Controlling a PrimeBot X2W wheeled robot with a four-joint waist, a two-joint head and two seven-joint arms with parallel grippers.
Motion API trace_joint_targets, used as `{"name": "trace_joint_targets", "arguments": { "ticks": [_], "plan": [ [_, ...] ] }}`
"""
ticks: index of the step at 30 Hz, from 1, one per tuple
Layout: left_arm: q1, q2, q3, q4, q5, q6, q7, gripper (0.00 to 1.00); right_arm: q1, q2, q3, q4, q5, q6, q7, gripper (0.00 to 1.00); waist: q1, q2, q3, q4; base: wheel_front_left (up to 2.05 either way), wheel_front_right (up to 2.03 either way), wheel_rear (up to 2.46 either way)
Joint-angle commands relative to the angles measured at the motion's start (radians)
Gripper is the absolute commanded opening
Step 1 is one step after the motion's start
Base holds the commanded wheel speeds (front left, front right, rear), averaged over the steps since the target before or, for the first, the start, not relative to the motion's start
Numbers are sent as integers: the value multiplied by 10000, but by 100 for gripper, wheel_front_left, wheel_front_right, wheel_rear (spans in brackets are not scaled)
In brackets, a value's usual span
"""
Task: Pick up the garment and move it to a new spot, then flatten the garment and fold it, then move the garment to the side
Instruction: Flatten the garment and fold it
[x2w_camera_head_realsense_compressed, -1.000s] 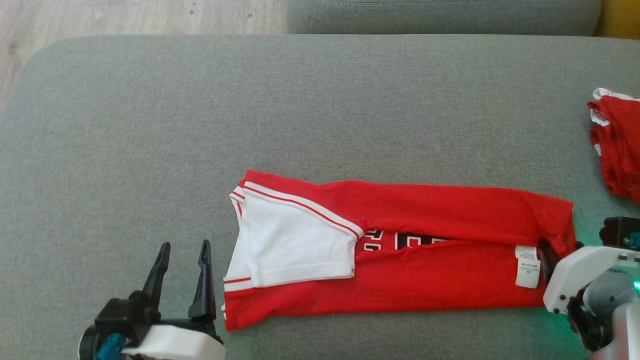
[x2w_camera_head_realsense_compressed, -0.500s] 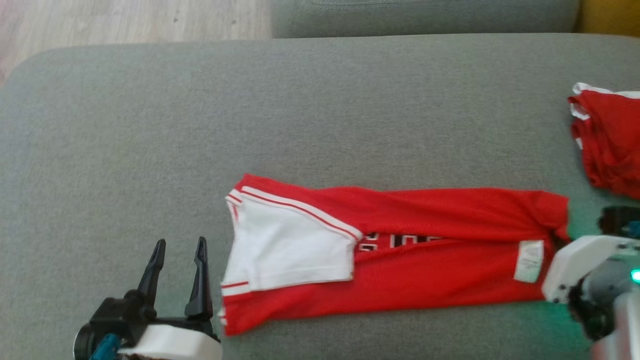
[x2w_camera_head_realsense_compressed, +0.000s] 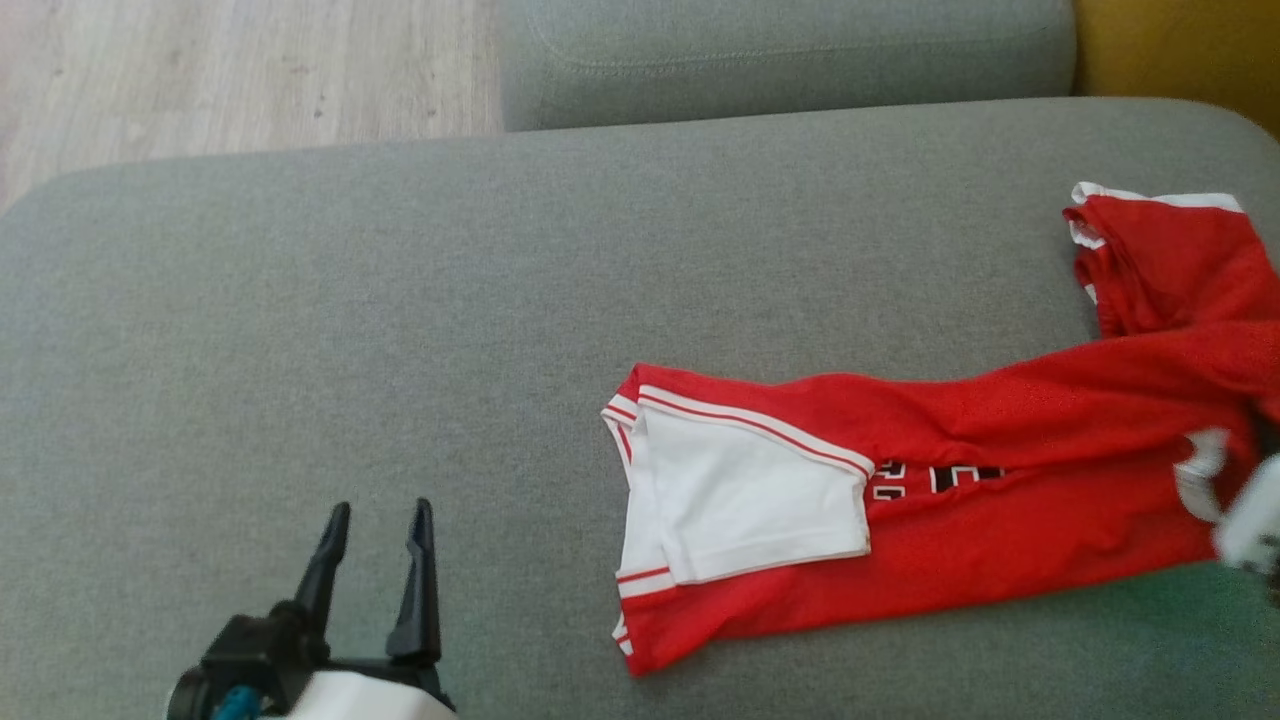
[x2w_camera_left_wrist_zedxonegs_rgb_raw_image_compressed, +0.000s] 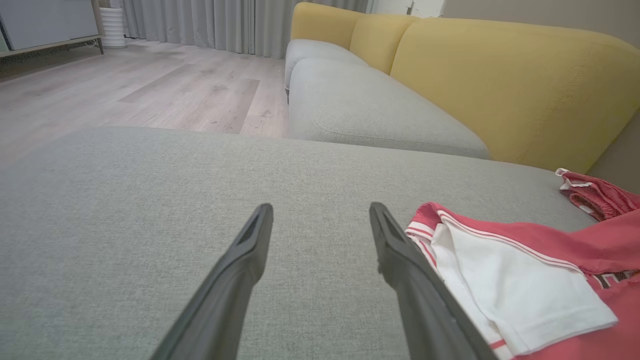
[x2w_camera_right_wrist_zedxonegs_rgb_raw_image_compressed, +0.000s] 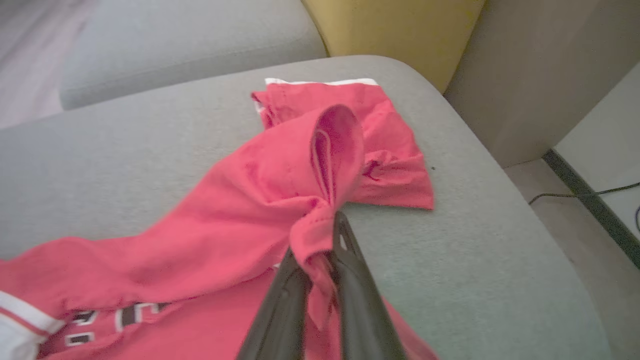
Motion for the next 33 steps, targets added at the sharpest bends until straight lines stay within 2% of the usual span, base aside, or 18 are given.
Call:
{"name": "trace_joint_targets", "arguments": {
  "ticks": [1,7,13,18,21,26,31,32,33],
  "plan": [
    [-266,116,276,-253,14,48,6,100,-194,22,516,-731,219,-7,99,0,0,-1,-80,-8,0,0,0],
    [-255,94,128,-201,9,-20,64,100,-65,1010,2308,-2106,1130,-7,466,0,0,-1,-318,193,0,0,0],
    [-236,113,85,-190,-11,-54,65,100,-32,1475,4312,-2195,1949,-7,420,0,0,-1,-421,580,0,0,0],
    [-256,82,18,-192,-15,-88,69,100,-170,1582,5452,-1331,2670,-7,-316,0,0,-1,-420,972,0,0,0],
    [-332,45,-10,-141,-25,-134,56,100,-367,1587,6323,-303,3307,-7,-938,0,0,-1,-367,1281,0,0,0],
    [-368,13,-50,-93,-20,-152,42,100,-745,1588,6860,744,3732,-7,-1529,0,0,-1,-309,1507,0,0,0],
    [-445,-54,-118,-38,-7,-171,28,100,-1624,1589,7355,2296,4217,-7,-2425,0,0,-1,-226,1664,0,0,0],
    [-456,-63,-122,-35,-5,-167,24,100,-1774,1589,7425,2517,4335,-7,-2577,12,0,-1,-208,1669,0,0,0],
    [-460,-72,-127,-30,-5,-163,20,100,-1918,1589,7498,2728,4476,-7,-2733,29,0,-1,-193,1664,0,0,0]
  ]
}}
